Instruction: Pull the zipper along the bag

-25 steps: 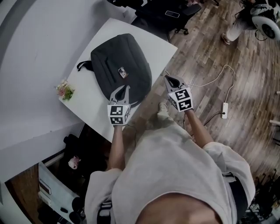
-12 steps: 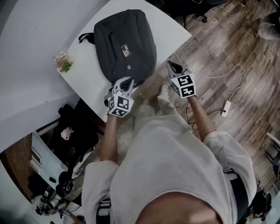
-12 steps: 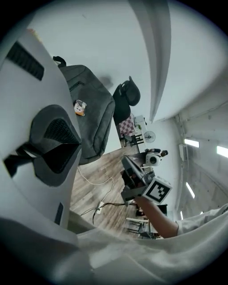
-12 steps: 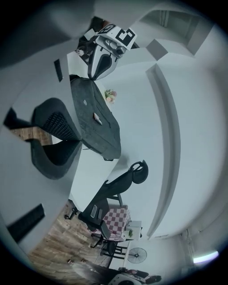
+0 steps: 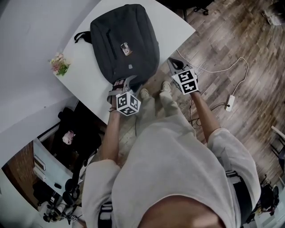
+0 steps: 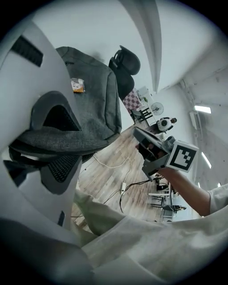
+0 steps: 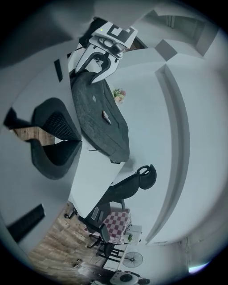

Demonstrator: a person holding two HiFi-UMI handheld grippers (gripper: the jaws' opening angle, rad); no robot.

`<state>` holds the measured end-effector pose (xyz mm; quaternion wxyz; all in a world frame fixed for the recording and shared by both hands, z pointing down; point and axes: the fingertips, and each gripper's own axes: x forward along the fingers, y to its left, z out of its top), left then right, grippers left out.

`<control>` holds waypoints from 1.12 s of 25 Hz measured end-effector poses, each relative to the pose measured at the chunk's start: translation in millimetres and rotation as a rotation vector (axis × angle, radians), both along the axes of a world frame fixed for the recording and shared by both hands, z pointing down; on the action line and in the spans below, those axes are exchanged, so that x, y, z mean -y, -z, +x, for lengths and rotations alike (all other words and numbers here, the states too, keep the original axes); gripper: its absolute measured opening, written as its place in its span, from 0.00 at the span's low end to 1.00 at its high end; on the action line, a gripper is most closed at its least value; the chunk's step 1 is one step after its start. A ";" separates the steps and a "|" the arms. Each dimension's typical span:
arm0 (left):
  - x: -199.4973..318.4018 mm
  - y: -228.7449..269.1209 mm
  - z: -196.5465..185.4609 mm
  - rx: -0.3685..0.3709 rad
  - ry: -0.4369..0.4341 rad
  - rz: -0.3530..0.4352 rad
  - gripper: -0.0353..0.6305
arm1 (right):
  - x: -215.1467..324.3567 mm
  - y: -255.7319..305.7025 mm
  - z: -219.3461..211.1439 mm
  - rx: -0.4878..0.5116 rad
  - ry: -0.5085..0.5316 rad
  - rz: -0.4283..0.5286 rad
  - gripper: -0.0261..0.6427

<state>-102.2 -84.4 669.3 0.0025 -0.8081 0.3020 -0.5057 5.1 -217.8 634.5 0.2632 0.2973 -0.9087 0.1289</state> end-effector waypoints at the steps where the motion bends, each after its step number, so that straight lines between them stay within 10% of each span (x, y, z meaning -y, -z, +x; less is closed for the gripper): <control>1: -0.8 -3.7 0.4 0.007 -0.016 -0.009 0.32 | -0.1 -3.5 -2.6 -0.007 0.005 -0.006 0.08; 10: -2.0 -2.9 0.9 -0.006 -0.071 -0.036 0.20 | 28.2 -40.9 -28.3 -0.166 0.096 0.045 0.29; 28: -2.9 -6.5 2.3 -0.018 -0.078 -0.067 0.20 | 86.3 -59.7 -76.2 -0.274 0.306 0.108 0.29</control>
